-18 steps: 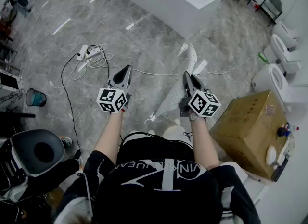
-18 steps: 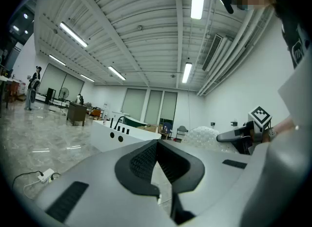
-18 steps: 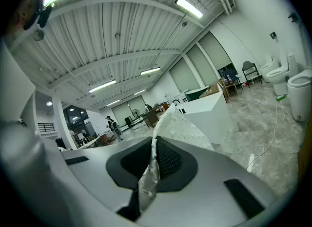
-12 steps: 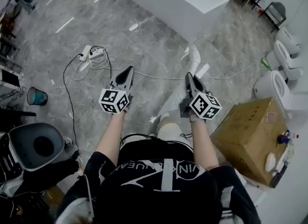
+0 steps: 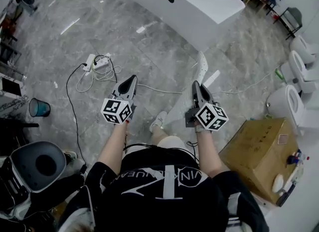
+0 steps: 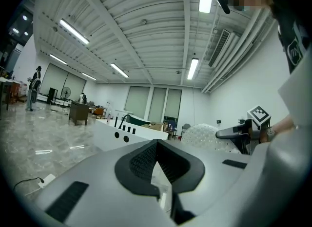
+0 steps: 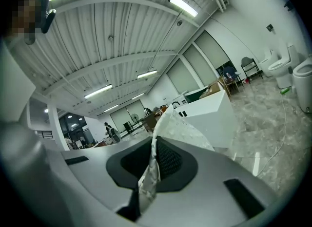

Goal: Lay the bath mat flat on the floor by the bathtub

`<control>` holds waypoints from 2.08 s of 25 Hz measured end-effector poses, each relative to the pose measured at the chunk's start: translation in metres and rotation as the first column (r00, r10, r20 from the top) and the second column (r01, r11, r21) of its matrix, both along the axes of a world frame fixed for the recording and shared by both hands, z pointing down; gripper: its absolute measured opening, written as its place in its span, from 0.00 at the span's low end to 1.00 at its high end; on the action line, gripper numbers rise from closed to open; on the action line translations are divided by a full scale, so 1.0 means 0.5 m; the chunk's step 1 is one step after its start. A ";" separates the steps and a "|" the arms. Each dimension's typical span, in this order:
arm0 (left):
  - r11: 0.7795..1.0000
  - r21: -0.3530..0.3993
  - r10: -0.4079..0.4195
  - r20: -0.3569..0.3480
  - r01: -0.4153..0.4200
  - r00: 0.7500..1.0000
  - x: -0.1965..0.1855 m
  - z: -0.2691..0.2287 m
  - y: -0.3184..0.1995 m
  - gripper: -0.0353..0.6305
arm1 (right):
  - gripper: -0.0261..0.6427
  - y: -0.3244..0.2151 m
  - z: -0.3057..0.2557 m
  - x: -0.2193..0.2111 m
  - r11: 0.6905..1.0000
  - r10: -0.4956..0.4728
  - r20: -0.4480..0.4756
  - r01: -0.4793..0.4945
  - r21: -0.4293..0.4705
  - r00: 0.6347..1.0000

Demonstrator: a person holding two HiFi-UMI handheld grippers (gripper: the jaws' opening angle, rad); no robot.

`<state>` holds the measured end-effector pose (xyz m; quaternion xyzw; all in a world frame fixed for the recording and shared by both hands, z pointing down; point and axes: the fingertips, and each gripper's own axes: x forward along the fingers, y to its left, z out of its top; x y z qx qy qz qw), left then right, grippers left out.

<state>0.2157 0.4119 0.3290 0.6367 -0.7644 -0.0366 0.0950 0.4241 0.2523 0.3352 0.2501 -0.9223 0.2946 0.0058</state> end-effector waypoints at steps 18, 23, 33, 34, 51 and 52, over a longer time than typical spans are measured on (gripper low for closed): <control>0.999 -0.017 0.050 -0.005 -0.050 0.999 -0.284 -0.003 -0.287 0.07 | 0.09 -0.251 0.019 -0.255 0.999 0.035 -0.046 -0.036 -0.019 0.998; 0.999 -0.015 0.043 -0.015 -0.043 0.999 -0.326 0.005 -0.332 0.07 | 0.09 -0.294 0.024 -0.292 0.999 0.025 -0.062 -0.026 -0.019 0.998; 0.997 -0.013 0.082 -0.012 -0.082 0.997 -0.422 0.009 -0.443 0.07 | 0.09 -0.378 0.042 -0.367 0.996 0.072 -0.087 -0.076 -0.045 0.994; 0.996 -0.013 0.093 -0.016 -0.093 0.996 -0.431 0.015 -0.458 0.07 | 0.09 -0.384 0.047 -0.374 0.995 0.080 -0.091 -0.084 -0.049 0.993; 0.953 -0.099 0.280 -0.089 -0.288 0.956 -0.811 0.128 -0.794 0.07 | 0.09 -0.551 0.153 -0.620 0.931 0.319 -0.224 -0.349 -0.107 0.921; 0.951 -0.095 0.285 -0.093 -0.294 0.954 -0.828 0.126 -0.809 0.07 | 0.09 -0.561 0.151 -0.639 0.930 0.320 -0.227 -0.351 -0.110 0.920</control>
